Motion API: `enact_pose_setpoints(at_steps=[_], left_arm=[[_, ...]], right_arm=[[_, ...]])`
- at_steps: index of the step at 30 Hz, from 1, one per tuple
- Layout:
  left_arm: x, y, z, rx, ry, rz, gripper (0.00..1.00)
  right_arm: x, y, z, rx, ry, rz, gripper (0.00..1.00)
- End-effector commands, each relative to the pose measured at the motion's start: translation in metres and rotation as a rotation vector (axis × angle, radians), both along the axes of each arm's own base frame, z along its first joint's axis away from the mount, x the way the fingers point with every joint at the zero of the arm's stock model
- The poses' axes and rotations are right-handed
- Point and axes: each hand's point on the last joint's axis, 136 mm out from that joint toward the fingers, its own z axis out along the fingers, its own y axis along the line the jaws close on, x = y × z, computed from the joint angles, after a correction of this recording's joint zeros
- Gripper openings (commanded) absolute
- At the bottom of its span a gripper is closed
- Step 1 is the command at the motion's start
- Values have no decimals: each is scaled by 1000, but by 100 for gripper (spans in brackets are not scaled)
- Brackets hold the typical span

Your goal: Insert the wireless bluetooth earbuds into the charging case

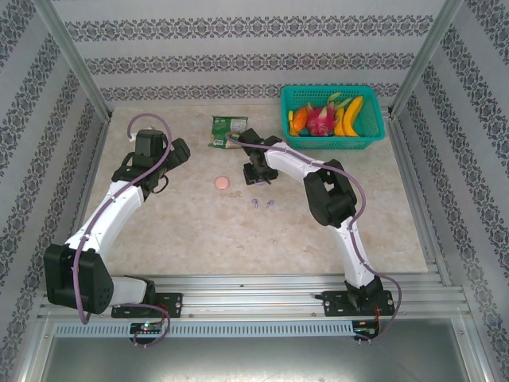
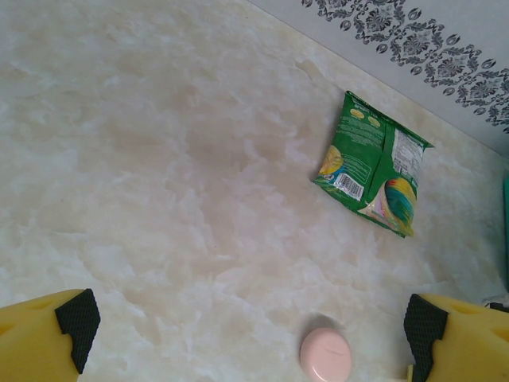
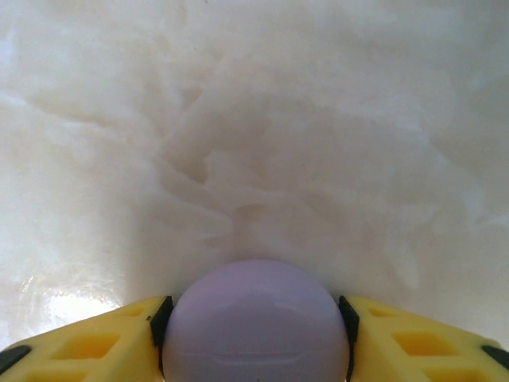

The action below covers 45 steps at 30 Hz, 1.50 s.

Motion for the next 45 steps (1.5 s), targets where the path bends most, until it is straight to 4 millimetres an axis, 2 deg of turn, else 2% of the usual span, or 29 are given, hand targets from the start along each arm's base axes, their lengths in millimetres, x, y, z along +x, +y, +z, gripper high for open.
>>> enact_pose_setpoints(at_steps=[1,5,11,16,22,28,31,37,45], left_arm=[[-4,8,-1,11,0,25,100],[-6,8,-6,6,9,25,100],[-10,5,-15,-24,19,24,100],[-10,-12,-31,-92,36,-22,100],[-1,-60,-51,-272,-18,-185,100],[2,-107,-44,-431,-174,-375,100],[0,-126,-38,-463,-229,-458,100],[-1,-165,-39,-469,-256,-578,97],[12,-189,-51,-479,-262,-621,89]], right_arm=[[-5,0,-4,-36,19,14,49],[-7,1,6,-15,7,-10,45],[-13,-7,32,53,-33,-91,43],[-19,-22,48,133,-48,-205,43],[-22,-44,52,263,-47,-386,42],[-12,-53,63,448,-41,-562,42],[-4,-51,73,520,-45,-626,42],[12,-39,88,678,-35,-754,42],[24,-21,95,855,1,-900,41]])
